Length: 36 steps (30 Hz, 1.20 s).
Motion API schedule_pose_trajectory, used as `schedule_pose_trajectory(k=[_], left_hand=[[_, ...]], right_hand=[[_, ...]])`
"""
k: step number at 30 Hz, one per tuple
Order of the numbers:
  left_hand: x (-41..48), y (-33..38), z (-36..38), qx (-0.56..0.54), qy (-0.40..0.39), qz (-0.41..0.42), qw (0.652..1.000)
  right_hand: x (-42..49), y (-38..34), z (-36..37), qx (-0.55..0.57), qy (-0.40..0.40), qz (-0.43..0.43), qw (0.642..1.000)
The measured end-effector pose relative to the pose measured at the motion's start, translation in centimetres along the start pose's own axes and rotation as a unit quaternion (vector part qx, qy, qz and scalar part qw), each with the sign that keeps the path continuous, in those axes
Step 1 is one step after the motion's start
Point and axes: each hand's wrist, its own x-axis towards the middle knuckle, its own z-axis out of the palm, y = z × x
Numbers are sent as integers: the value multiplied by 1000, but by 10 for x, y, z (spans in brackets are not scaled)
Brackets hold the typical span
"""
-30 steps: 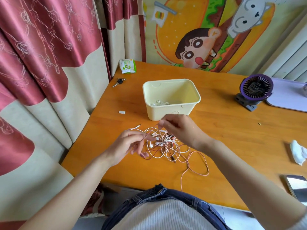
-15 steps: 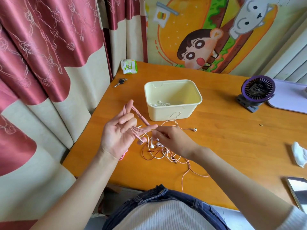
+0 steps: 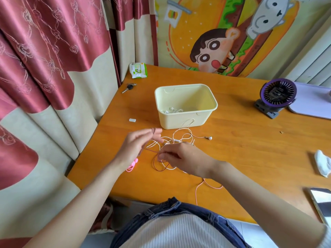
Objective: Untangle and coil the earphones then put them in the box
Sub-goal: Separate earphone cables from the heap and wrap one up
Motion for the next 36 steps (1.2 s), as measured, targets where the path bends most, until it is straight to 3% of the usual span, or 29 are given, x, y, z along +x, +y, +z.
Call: schedule_pose_trajectory(k=[4,9,14,17,20,21,24,28,30,32,34,36], left_hand=[[-9,-4,10,62,-99,-54,992],[-12,6,19,-190,-109,-124,968],[-13,10,22,-431,-135,-155,879],[-9,7,16,-521,-177,-118,826],[-1,8,7,-607,-249,-79,751],[1,10,4,-615,-246,-74,746],[2,18,2,-611,-191,-66,766],[4,24,9,-519,-14,-64,852],[7,21,12,-458,20,-62,887],[7,16,12,-338,35,-58,939],[3,9,12,-152,47,-30,987],[-3,2,14,48,38,29,998]], right_hand=[[5,-2,-17,-6,47,-3,999],[17,16,-31,50,123,34,991],[21,28,-22,77,132,48,987],[21,30,-10,101,135,54,984],[21,34,0,122,119,58,984],[20,35,3,126,110,61,984],[17,34,6,139,80,63,985],[10,27,8,111,49,60,991],[7,26,12,65,38,51,996],[5,25,15,24,29,35,999],[5,25,17,11,26,27,999],[4,20,15,12,28,22,999]])
